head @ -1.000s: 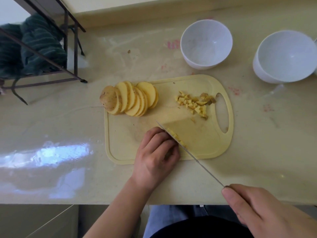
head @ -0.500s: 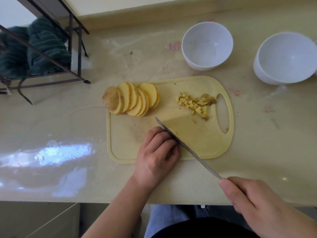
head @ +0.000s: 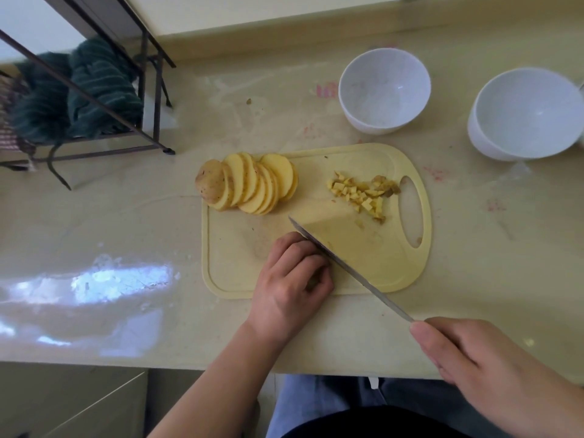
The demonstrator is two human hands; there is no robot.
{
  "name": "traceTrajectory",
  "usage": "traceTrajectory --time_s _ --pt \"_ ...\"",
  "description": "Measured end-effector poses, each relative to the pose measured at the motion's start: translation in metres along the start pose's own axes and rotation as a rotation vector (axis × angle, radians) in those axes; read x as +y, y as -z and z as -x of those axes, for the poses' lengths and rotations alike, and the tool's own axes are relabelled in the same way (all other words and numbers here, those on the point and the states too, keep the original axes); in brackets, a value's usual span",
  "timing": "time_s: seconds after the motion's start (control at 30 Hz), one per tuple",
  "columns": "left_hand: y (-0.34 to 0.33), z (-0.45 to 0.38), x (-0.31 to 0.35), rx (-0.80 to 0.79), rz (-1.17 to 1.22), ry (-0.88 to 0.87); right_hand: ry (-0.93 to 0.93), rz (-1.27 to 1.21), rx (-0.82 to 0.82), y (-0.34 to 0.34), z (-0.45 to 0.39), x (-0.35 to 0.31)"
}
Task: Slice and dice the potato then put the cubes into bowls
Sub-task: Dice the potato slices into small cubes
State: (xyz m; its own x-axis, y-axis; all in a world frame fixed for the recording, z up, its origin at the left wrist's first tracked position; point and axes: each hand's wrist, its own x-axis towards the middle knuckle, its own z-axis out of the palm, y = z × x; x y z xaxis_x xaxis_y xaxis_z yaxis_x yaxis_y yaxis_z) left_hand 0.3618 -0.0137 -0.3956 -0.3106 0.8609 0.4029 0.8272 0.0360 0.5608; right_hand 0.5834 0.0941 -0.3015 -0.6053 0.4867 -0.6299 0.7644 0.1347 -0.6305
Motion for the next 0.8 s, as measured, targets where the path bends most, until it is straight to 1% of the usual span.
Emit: traceTrajectory --time_s 0.23,0.37,0.47,0.6,0.7,0.73,0.8 --pt "-0.001 0.000 -0.001 -0.009 -0.003 0.002 0.050 0.020 0.056 -0.009 -0.006 -0.007" --pt "0.000 -0.001 -0.001 0.011 -0.003 -0.011 -0.019 -0.080 0.022 0.003 -0.003 0.001" --pt "0.000 -0.001 -0.002 -0.003 0.010 -0.005 -0.079 -0.185 -0.011 0.017 -0.007 0.001" --pt "0.001 -0.002 -0.002 -0.035 0.013 0.017 -0.069 -0.133 -0.009 0.035 -0.022 -0.001" --pt "0.005 -0.005 0.000 -0.033 0.041 0.013 0.020 -0.032 0.011 0.041 -0.028 -0.001" --pt "0.008 -0.007 0.003 -0.002 0.069 0.003 0.054 0.027 0.031 0.042 -0.028 0.001" --pt "0.020 -0.017 0.014 0.131 0.115 -0.038 0.102 0.117 0.062 0.044 -0.023 0.003"
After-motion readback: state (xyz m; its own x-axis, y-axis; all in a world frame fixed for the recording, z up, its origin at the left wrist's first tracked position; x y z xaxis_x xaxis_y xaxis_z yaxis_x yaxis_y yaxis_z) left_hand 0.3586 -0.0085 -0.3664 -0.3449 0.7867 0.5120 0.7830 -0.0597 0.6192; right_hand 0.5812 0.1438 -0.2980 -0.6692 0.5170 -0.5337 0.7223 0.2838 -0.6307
